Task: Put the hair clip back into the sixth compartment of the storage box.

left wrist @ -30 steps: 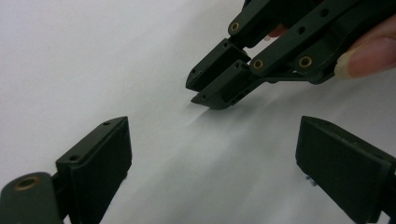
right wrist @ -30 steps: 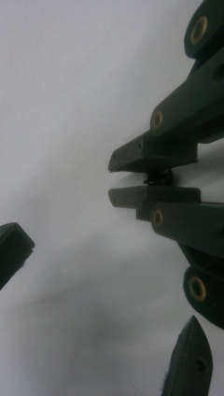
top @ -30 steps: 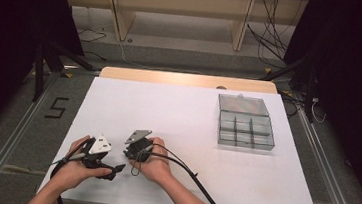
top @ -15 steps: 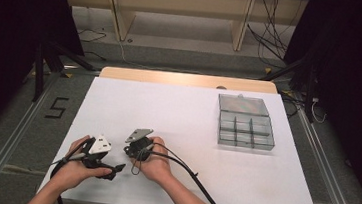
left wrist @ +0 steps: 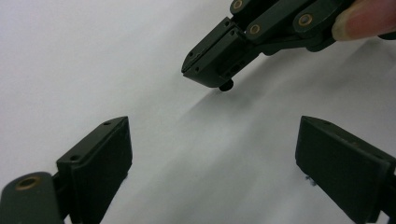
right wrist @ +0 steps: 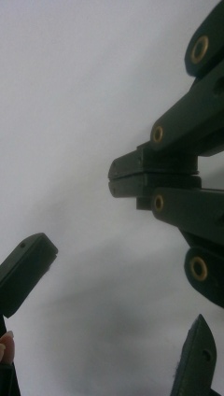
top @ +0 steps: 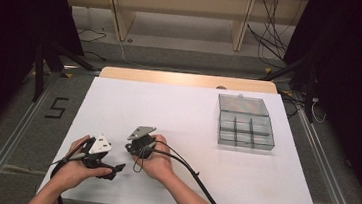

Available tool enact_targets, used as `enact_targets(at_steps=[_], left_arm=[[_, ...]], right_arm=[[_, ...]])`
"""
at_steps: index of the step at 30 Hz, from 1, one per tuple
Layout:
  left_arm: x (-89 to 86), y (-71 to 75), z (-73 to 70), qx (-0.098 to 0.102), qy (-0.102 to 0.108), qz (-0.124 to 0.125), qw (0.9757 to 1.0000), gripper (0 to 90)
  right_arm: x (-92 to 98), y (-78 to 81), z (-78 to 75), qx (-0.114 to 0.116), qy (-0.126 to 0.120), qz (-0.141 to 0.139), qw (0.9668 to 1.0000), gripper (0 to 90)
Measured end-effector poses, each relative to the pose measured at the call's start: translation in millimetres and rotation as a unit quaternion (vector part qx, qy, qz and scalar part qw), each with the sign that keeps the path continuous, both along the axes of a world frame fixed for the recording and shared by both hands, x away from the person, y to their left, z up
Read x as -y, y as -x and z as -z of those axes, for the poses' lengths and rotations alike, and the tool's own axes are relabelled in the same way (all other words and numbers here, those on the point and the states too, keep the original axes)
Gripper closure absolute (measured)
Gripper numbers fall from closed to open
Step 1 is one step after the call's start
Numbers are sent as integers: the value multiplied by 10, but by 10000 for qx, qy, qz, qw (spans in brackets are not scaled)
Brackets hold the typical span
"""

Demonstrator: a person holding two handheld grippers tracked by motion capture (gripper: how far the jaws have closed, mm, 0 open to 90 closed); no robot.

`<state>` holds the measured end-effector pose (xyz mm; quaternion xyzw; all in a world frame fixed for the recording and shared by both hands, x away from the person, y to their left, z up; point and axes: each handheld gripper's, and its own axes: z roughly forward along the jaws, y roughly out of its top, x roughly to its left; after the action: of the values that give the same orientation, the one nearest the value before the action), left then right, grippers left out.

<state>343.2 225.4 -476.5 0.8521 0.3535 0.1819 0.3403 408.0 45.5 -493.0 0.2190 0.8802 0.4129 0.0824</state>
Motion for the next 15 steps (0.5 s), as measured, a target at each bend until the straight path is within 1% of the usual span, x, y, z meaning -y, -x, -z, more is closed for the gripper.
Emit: enact_targets(at_steps=[3, 8, 15], left_arm=[[2, -1, 2, 7, 9, -4, 10000, 105], [1, -1, 0, 11, 7, -12, 10000, 107], [-2, -2, -2, 15, -1, -13, 10000, 113]], right_arm=[[15, -5, -25, 10, -19, -7, 10000, 900], [56, -19, -70, 46, -56, 61, 10000, 900], [150, -39, -142, 104, -129, 134, 9998, 900]])
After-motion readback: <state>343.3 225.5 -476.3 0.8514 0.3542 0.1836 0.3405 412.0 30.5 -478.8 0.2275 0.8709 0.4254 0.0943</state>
